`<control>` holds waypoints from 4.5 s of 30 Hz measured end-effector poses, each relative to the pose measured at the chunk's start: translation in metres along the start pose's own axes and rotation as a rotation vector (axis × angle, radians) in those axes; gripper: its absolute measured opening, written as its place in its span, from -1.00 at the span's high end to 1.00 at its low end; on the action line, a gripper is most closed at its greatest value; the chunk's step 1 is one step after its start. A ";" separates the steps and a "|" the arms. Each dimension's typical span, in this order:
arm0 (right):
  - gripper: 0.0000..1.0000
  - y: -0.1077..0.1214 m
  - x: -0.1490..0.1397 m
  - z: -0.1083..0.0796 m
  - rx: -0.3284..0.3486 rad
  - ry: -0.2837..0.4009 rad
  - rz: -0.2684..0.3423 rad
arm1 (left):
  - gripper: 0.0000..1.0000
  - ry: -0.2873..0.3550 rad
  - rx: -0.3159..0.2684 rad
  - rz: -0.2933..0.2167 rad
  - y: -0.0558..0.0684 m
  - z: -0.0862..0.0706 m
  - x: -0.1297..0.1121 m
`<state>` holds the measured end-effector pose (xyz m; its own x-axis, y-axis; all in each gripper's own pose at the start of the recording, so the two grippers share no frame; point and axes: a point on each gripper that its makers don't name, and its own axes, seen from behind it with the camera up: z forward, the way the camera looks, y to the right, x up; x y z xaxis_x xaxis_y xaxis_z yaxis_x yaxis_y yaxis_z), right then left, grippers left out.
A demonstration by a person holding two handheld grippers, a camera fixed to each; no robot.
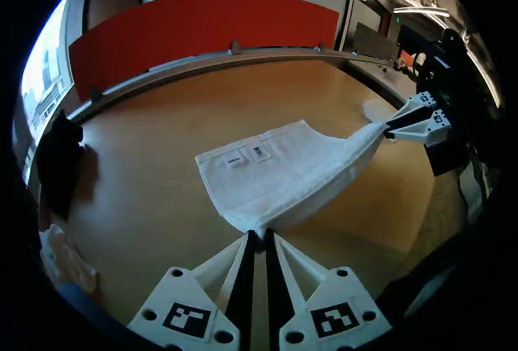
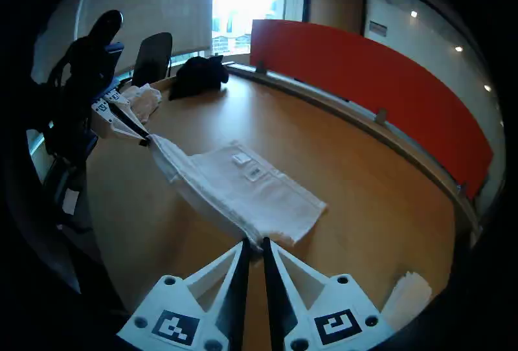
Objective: Fold towel
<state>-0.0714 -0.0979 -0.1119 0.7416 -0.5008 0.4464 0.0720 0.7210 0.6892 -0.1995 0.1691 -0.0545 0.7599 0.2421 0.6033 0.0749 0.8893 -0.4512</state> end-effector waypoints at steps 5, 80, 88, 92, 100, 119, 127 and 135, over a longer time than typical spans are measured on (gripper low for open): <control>0.70 -0.002 0.002 -0.007 0.002 0.001 0.006 | 0.77 -0.006 -0.010 -0.013 0.006 -0.006 -0.002; 0.70 0.050 -0.028 0.072 0.016 -0.146 0.037 | 0.77 -0.114 0.017 0.014 -0.034 0.087 0.009; 0.70 0.054 -0.035 0.086 0.019 -0.160 0.051 | 0.77 -0.136 0.022 0.010 -0.041 0.104 0.002; 0.69 0.055 -0.040 0.093 0.020 -0.167 0.054 | 0.77 -0.140 0.026 0.009 -0.045 0.112 0.000; 0.64 0.059 -0.044 0.105 0.002 -0.166 0.071 | 0.70 -0.145 0.054 -0.005 -0.056 0.127 -0.001; 0.35 0.076 -0.043 0.117 -0.055 -0.163 0.081 | 0.31 -0.124 0.066 0.078 -0.067 0.137 0.005; -0.06 0.085 -0.041 0.118 -0.085 -0.162 0.088 | -0.09 -0.103 0.086 0.087 -0.073 0.137 0.012; -0.76 0.089 -0.041 0.117 -0.104 -0.160 0.095 | -0.85 -0.101 0.104 0.080 -0.079 0.133 0.014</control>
<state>-0.1736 -0.0693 -0.0025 0.6333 -0.4918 0.5975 0.0816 0.8102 0.5804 -0.2807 0.1540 0.0775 0.6918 0.3468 0.6333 -0.0549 0.8998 -0.4328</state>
